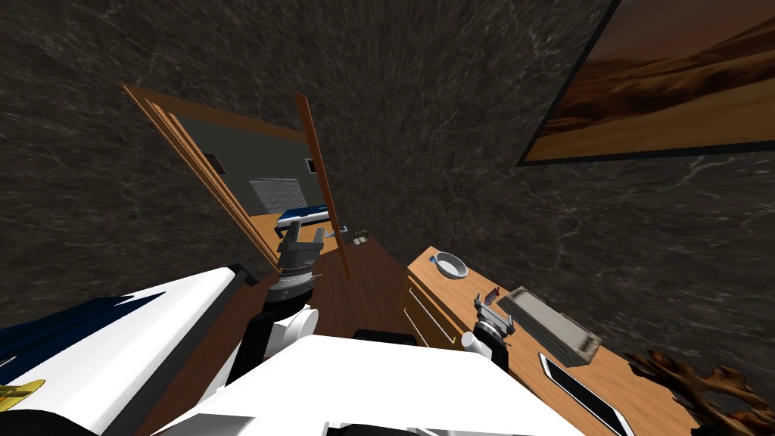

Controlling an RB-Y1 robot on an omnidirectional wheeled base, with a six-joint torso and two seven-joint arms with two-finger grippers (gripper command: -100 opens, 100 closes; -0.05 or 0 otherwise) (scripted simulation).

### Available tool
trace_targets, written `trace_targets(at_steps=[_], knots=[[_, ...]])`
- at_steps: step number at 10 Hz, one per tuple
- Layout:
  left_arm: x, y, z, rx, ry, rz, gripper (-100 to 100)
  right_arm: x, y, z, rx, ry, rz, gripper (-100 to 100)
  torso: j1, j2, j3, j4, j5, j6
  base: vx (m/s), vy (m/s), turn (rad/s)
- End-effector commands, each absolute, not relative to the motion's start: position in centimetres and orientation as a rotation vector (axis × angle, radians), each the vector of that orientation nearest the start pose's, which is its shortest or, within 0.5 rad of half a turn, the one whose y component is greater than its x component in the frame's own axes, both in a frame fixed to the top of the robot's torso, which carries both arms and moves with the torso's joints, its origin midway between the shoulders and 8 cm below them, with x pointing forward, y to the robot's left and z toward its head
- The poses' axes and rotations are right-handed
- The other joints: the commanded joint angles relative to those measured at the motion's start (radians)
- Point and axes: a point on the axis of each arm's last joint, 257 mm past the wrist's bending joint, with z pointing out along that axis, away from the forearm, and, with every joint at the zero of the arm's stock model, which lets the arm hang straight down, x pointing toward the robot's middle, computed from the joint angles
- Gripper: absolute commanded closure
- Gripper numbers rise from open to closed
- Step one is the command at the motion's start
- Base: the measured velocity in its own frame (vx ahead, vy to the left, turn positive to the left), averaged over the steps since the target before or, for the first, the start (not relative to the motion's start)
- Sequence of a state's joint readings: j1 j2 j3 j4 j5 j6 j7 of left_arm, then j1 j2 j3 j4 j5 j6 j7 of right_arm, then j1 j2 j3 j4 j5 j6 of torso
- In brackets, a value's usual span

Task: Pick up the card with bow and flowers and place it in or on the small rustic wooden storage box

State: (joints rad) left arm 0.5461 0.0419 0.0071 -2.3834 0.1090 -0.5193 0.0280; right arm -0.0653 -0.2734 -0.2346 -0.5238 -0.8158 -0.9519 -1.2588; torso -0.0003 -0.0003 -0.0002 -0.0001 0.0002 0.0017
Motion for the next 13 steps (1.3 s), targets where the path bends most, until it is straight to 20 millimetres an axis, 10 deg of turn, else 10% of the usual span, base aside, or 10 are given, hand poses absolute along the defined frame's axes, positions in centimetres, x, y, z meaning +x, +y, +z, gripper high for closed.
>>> trace_targets(at_steps=[1,3,4,5,6,10,11,12,13], knots=[[31.43,28.81,5.93,-0.637,0.518,-1.398,0,32.32,-58.58,-39.43,1.676,-0.769,1.672,-100,0.0,0.0,0.0,0.0,0.0,0.0,0.006,-0.003,0.056],[31.43,28.81,5.93,-0.637,0.518,-1.398,0,32.28,-58.65,-39.46,1.676,-0.774,1.671,-100,0.0,0.0,0.0,0.0,0.0,0.0,0.007,-0.006,0.032],[31.43,28.81,5.93,-0.637,0.518,-1.398,0,32.28,-58.66,-39.49,1.677,-0.777,1.671,0,0.0,0.0,0.0,0.0,0.0,0.0,0.0,0.0,0.0],[31.43,28.81,5.93,-0.637,0.518,-1.398,0,32.29,-58.66,-39.49,1.677,-0.776,1.671,-100,0.0,0.0,0.0,0.0,0.0,0.0,0.0,0.0,0.0],[31.43,28.81,5.93,-0.637,0.518,-1.398,0,32.29,-58.66,-39.49,1.677,-0.776,1.671,100,0.0,0.0,0.0,0.0,0.0,0.0,0.0,0.0,0.0],[31.43,28.81,5.93,-0.637,0.518,-1.398,0,32.43,-58.58,-39.43,1.676,-0.781,1.677,100,0.001,-0.001,-0.001,-0.001,0.001,0.001,0.0,0.0,0.0],[31.43,28.81,5.93,-0.637,0.518,-1.398,0,32.43,-58.58,-39.43,1.676,-0.781,1.677,0,0.001,-0.001,-0.001,-0.001,0.001,0.001,0.0,0.0,0.0],[31.43,28.81,5.93,-0.637,0.518,-1.398,0,32.42,-58.58,-39.44,1.676,-0.78,1.677,100,0.001,-0.001,-0.001,-0.001,0.001,0.001,0.0,0.0,0.0],[31.43,28.81,5.93,-0.637,0.518,-1.398,0,32.42,-58.58,-39.44,1.676,-0.78,1.676,0,0.001,-0.001,-0.001,-0.001,0.001,0.001,0.0,0.0,0.0]])
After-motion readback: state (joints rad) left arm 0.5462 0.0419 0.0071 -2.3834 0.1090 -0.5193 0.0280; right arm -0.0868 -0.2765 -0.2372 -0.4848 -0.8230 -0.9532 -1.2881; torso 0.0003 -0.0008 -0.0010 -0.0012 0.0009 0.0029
